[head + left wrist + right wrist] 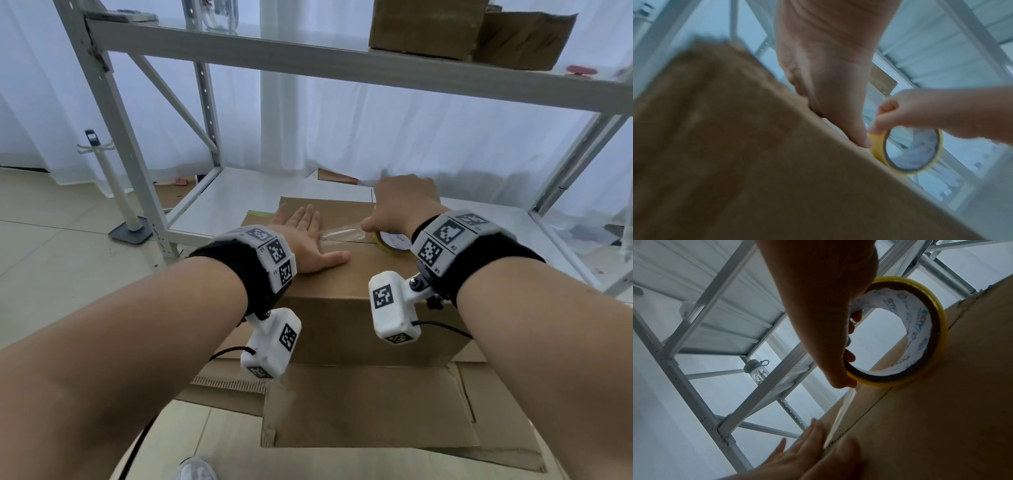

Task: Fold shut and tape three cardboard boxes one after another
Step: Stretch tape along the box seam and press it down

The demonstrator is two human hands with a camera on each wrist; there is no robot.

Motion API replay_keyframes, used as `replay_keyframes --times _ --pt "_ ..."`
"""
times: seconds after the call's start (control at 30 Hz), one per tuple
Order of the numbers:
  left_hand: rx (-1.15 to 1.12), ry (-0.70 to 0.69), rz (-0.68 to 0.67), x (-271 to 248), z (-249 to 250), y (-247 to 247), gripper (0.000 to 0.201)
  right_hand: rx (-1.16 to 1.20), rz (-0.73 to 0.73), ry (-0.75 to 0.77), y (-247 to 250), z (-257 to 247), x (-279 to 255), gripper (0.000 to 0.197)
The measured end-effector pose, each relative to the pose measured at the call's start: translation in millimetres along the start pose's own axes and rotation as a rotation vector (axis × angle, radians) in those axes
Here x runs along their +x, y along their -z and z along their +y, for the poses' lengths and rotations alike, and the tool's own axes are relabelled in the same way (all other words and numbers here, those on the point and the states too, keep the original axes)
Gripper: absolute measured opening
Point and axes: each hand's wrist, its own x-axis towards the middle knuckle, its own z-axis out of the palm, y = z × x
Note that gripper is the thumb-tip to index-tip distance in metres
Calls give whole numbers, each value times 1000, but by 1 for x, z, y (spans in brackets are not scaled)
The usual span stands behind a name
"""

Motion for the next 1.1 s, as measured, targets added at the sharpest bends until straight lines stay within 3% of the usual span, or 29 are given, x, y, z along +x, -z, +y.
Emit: replay_keyframes --times 0.2,0.37,0.6,0.77,0.83,0.97,1.03,1.1 --pt "-83 -123 -6 14 40 1 104 190 0 13 -4 2 7 28" --pt "-159 -162 28 2 24 -3 100 253 50 12 -3 5 5 23" --pt "-208 37 40 -21 -10 -12 109 218 153 7 -6 2 -6 27" --pt "-139 94 29 -31 -15 -12 109 264 280 -5 -7 8 -14 33" --pt "-108 99 22 -31 -13 -10 107 403 306 -74 -16 17 -17 40" --pt "-92 37 35 -29 -2 -5 96 896 237 -180 -30 40 -24 56" --pt "-86 -15 35 -26 8 -5 91 1092 184 -246 -35 44 -27 73" --pt "-80 -50 32 -22 21 -5 91 1133 156 -288 -38 44 -28 91"
